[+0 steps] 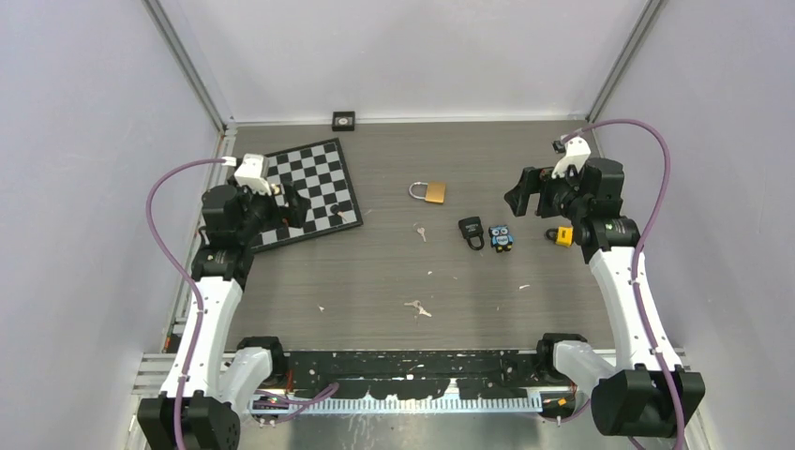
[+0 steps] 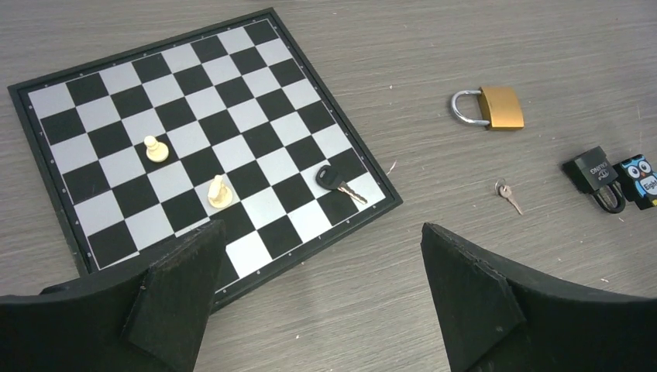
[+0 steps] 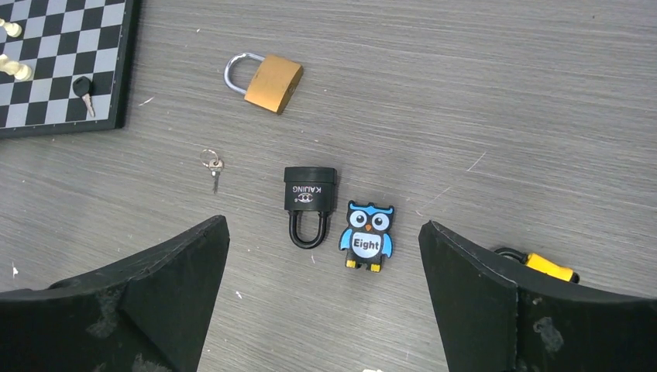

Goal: Unlock with the key

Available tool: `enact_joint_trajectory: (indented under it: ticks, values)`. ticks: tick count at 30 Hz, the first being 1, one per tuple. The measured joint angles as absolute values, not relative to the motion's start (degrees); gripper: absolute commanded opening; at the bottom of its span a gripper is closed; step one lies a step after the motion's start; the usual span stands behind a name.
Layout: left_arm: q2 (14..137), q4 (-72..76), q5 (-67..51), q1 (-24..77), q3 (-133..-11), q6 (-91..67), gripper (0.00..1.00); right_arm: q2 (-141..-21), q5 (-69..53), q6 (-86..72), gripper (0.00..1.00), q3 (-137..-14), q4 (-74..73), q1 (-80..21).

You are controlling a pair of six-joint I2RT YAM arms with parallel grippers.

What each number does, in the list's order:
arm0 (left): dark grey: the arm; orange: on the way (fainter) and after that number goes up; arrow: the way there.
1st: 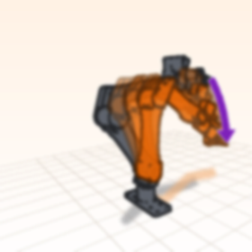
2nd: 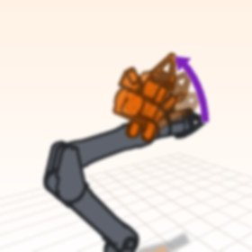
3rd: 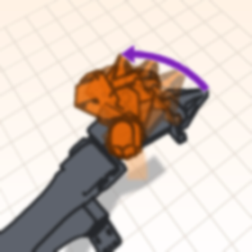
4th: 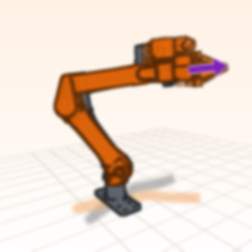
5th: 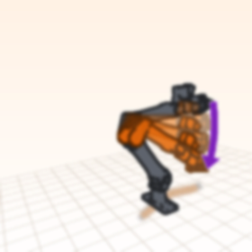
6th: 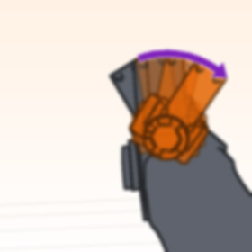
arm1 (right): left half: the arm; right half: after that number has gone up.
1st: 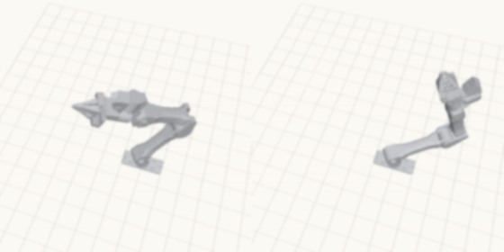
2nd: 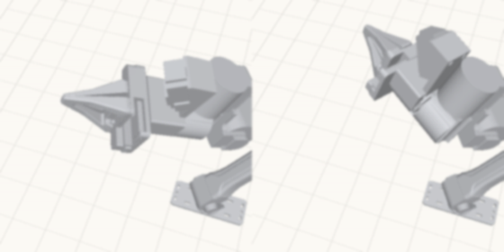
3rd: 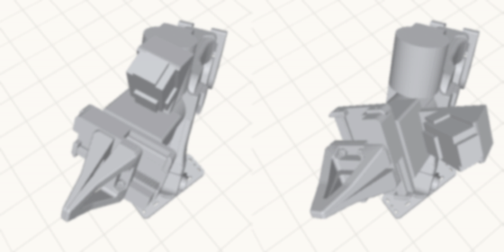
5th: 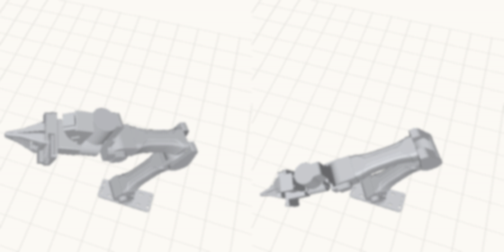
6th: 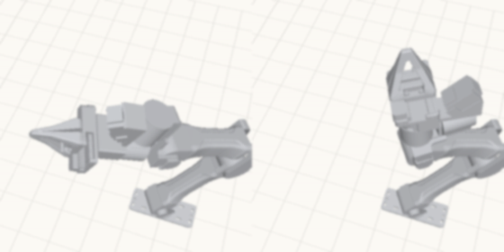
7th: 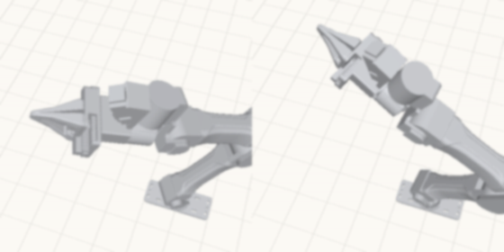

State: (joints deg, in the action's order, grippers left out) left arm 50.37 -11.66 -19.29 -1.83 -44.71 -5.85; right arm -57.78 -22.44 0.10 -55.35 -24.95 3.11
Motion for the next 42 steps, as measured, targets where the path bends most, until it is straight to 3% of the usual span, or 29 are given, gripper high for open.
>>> enact_joint_trajectory:
  ticks: [19,26,42]
  values:
    - [54.48,-19.99,-19.92,-2.37,-49.19,-0.45,1.00,-59.31,-24.67,2.26,0.98,-55.35,-26.00,3.51]
    - [54.68,-21.67,-25.39,-2.66,-50.57,2.15,1.00,-59.42,-26.96,3.88,0.98,-55.35,-27.55,2.68]
    - [55.61,-22.13,-33.34,-2.72,-49.41,3.70,0.98,-70.63,-14.70,6.22,0.94,-55.40,-27.49,-11.86]
